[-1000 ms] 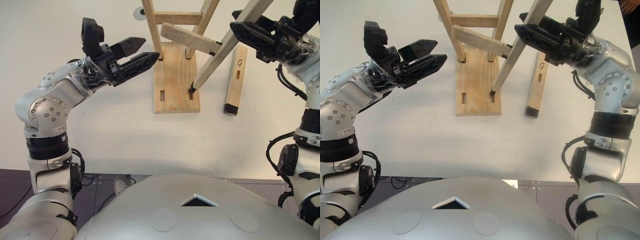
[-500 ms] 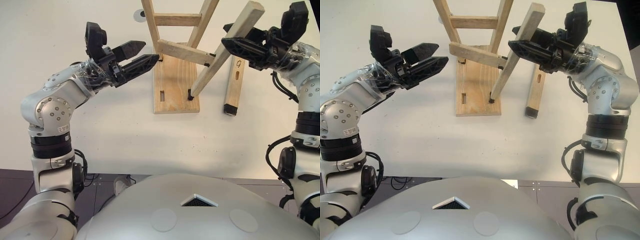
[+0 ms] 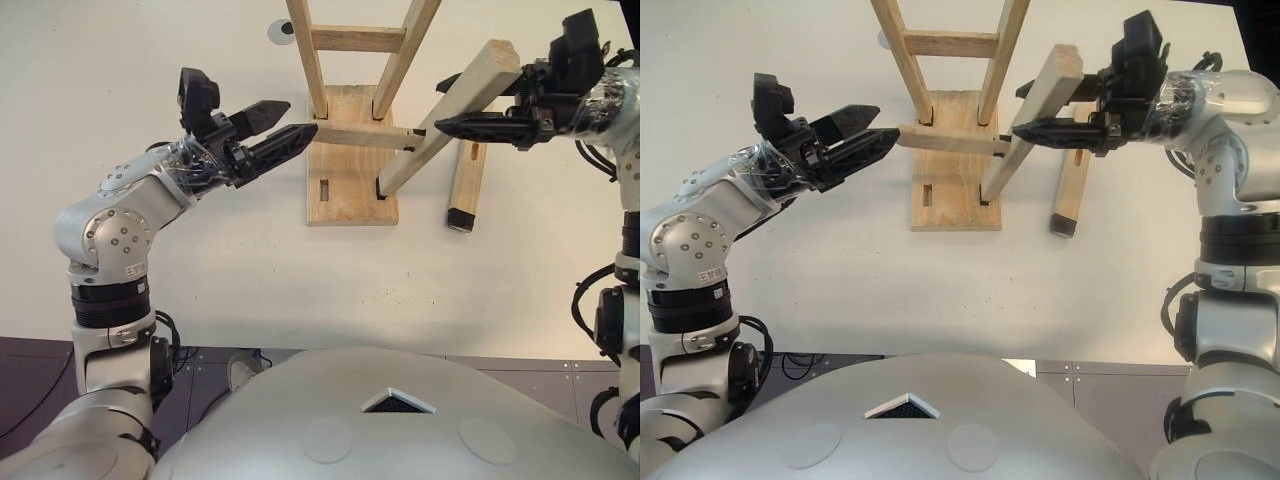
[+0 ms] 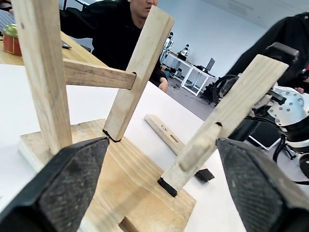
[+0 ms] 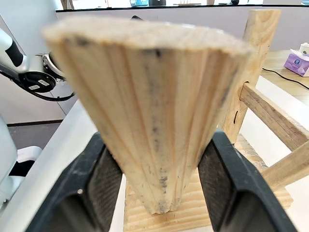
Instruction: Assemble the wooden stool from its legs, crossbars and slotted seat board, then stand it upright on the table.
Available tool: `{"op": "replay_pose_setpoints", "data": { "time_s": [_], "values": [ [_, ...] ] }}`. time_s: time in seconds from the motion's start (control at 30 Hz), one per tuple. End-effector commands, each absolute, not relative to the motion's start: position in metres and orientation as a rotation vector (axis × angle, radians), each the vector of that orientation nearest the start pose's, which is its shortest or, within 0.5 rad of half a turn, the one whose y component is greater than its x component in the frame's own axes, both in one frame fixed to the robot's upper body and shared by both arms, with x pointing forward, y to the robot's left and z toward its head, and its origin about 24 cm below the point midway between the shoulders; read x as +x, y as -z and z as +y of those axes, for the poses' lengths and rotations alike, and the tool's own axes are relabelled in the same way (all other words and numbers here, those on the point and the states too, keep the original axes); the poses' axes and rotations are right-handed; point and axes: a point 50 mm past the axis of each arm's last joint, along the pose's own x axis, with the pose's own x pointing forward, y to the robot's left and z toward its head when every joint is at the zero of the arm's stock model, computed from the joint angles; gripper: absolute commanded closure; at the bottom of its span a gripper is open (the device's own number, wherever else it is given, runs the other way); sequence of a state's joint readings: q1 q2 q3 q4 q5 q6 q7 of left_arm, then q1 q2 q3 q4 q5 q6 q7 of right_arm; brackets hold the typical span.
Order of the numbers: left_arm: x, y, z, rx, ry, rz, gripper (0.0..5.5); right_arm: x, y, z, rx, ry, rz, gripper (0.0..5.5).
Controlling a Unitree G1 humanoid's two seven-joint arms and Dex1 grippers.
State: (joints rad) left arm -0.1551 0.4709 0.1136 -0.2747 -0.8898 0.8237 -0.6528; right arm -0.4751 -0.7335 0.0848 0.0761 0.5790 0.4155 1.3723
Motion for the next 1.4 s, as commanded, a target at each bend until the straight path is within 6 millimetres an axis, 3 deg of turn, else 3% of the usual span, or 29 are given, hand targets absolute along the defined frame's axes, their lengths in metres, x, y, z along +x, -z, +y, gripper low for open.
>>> {"op": "replay_pose_setpoints", "data": {
  "time_s": [0.03,0.13,0.23,0.27,0.43,0.53,0.63,0.8,0.87,0.97,1.07,1.27,1.4],
  "values": [
    [0.257,-0.106,0.186,-0.388,0.752,0.284,1.43,0.277,-0.140,-0.200,-0.217,-1.414,0.324,3.42],
    [0.273,-0.093,0.203,-0.320,0.540,0.297,1.43,0.273,-0.128,-0.198,-0.300,-1.421,0.378,3.43],
    [0.278,-0.088,0.209,-0.288,0.474,0.300,1.43,0.271,-0.117,-0.199,-0.360,-1.400,0.418,3.43],
    [0.279,-0.088,0.209,-0.287,0.471,0.297,1.43,0.271,-0.117,-0.199,-0.360,-1.391,0.418,3.07],
    [0.283,-0.091,0.212,-0.298,0.457,0.277,1.43,0.274,-0.122,-0.193,-0.405,-1.376,0.389,2.25],
    [0.285,-0.092,0.212,-0.297,0.455,0.274,1.43,0.273,-0.111,-0.200,-0.481,-1.321,0.458,1.79],
    [0.286,-0.098,0.211,-0.285,0.441,0.245,1.43,0.279,-0.096,-0.215,-0.543,-1.105,0.523,1.79],
    [0.284,-0.103,0.218,-0.258,0.316,0.177,1.43,0.278,-0.081,-0.230,-0.292,-0.617,0.572,1.01],
    [0.282,-0.099,0.222,-0.268,0.268,0.169,1.43,0.272,-0.080,-0.228,-0.092,-0.446,0.561,0.69],
    [0.274,-0.090,0.229,-0.287,0.189,0.175,1.43,0.256,-0.076,-0.228,-0.060,-0.208,0.546,0.17],
    [0.266,-0.084,0.231,-0.296,0.150,0.181,1.43,0.242,-0.068,-0.223,-0.114,-0.095,0.579,0.11],
    [0.262,-0.077,0.225,-0.322,0.109,0.176,1.43,0.216,-0.033,-0.213,-0.108,-0.155,0.800,0.11],
    [0.259,-0.076,0.224,-0.334,0.084,0.166,1.43,0.216,-0.034,-0.221,-0.097,-0.129,0.817,0.76]
  ]
}}
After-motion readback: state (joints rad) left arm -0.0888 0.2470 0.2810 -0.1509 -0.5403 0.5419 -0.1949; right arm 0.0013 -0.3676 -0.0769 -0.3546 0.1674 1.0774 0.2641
